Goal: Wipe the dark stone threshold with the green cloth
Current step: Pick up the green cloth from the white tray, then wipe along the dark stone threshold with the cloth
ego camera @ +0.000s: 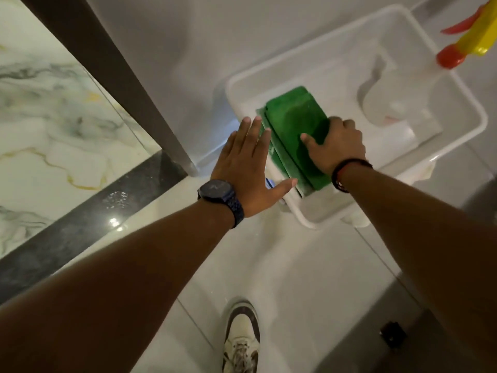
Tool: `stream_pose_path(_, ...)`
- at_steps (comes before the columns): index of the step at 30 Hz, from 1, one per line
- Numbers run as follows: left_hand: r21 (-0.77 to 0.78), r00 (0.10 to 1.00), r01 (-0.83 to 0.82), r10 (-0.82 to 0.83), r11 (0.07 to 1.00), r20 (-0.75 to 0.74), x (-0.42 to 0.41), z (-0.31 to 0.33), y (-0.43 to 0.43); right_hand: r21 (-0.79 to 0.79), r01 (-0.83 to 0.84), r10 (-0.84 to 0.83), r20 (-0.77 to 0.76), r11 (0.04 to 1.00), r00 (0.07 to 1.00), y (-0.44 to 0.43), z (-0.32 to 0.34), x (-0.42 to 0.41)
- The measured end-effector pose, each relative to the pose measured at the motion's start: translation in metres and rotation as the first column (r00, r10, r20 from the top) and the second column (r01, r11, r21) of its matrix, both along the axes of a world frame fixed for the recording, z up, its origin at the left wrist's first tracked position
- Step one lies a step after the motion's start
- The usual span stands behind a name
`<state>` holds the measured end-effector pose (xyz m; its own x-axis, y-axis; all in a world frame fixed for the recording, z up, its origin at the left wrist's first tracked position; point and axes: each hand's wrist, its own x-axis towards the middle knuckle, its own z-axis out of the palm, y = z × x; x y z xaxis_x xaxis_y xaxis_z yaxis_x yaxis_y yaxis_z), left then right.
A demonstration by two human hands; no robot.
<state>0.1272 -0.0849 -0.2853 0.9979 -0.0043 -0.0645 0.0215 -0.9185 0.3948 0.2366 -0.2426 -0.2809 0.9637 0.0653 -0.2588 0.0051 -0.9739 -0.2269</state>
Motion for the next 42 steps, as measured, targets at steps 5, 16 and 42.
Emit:
stream_pose_path(5,-0.011,0.998,0.042,-0.041,0.999,0.047,0.001,-0.011,0.002,-0.052,0.083,-0.085,-0.030,0.995,0.996,0.003,-0.010,0.018)
stream_pose_path(16,0.004,0.997,-0.003,0.002,1.000,0.071,-0.061,0.029,0.086,0.403,-0.174,0.100,0.196,0.898,0.975,0.060,0.075,-0.049)
stream_pose_path(42,0.158,0.766,-0.599,0.619,0.785,-0.174,-0.372,-0.372,0.280,-0.098,-0.788,0.793,0.039,0.608,0.607,0.349,-0.357,-0.168)
